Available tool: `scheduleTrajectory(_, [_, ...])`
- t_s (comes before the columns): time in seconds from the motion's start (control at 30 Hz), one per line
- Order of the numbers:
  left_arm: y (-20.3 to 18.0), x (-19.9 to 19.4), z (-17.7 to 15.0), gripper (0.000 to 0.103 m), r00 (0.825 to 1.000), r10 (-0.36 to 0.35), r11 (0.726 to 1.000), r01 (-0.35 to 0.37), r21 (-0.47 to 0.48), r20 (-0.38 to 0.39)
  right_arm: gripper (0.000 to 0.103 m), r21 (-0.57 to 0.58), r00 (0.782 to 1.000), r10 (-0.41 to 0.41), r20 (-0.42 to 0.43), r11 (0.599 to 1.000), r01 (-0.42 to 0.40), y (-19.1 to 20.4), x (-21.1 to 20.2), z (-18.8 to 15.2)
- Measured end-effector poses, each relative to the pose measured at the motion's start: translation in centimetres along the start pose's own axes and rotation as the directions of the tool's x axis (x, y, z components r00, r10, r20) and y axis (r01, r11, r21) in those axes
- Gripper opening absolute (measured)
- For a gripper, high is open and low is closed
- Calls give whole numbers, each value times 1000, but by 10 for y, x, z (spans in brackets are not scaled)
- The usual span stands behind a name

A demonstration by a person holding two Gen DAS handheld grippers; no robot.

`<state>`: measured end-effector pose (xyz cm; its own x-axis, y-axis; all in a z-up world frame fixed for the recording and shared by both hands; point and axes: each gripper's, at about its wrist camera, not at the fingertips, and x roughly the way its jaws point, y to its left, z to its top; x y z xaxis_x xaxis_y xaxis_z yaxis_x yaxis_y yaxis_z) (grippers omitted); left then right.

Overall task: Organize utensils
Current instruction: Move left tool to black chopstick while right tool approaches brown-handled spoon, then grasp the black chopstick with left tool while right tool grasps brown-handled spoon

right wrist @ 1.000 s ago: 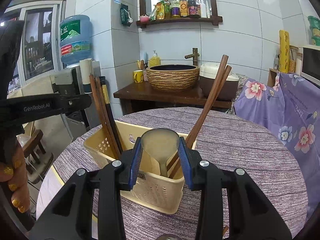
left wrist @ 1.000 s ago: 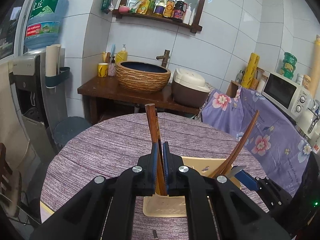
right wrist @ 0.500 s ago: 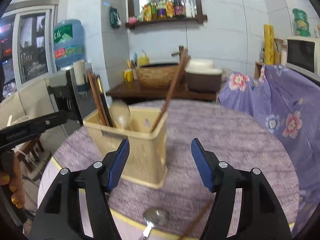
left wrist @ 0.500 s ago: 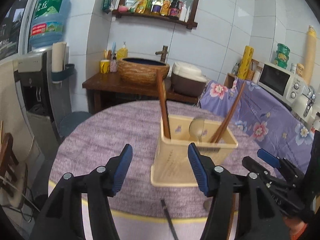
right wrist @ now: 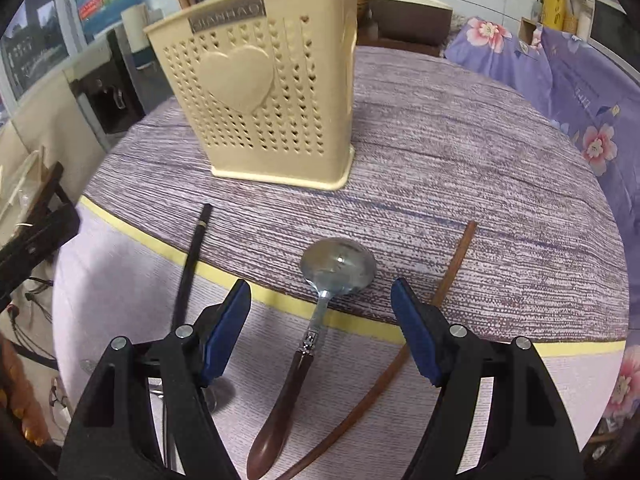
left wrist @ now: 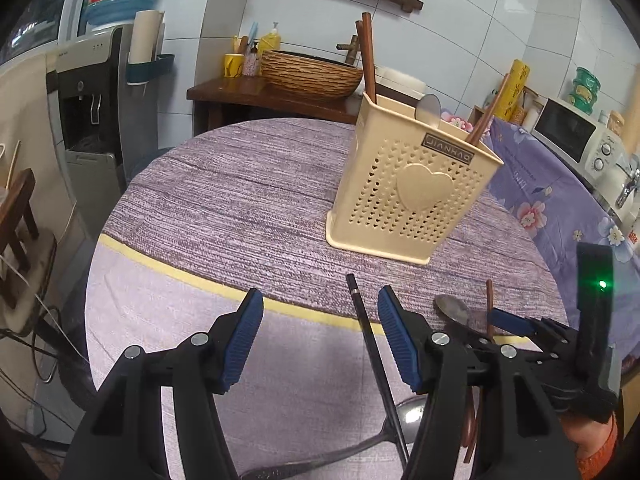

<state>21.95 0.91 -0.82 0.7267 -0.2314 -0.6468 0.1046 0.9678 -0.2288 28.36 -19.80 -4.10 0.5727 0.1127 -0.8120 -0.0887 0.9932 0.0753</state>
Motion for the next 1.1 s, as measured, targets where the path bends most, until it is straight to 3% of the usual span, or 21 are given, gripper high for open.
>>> scheduleTrajectory(0.23, [5,-2,-5,61,1000,-5,1000,5,5,5,67,44,998,7,-57,999,-5,-2,20,1])
scheduleTrajectory(0.47, [10,3,-8,61,1000,-12,1000,12,-8,-10,65,21,997,-50,-65,998,52,3,32,15])
scheduleTrajectory(0.67, [11,5,-10,61,1000,-12,1000,11,-8,-20,48,17,995,-73,-64,997,74,2,35,21])
scheduleTrajectory(0.8, [7,9,-10,61,1000,-13,1000,13,0,-28,48,16,997,-62,-55,998,63,1,34,19])
scheduleTrajectory(0.93, [0,12,-10,61,999,-14,1000,14,19,-40,48,72,999,36,-16,997,-35,-8,26,19])
scheduleTrajectory(1.1, [-5,19,-11,61,998,-15,1000,16,27,-68,48,32,984,84,159,995,-91,-12,-14,16])
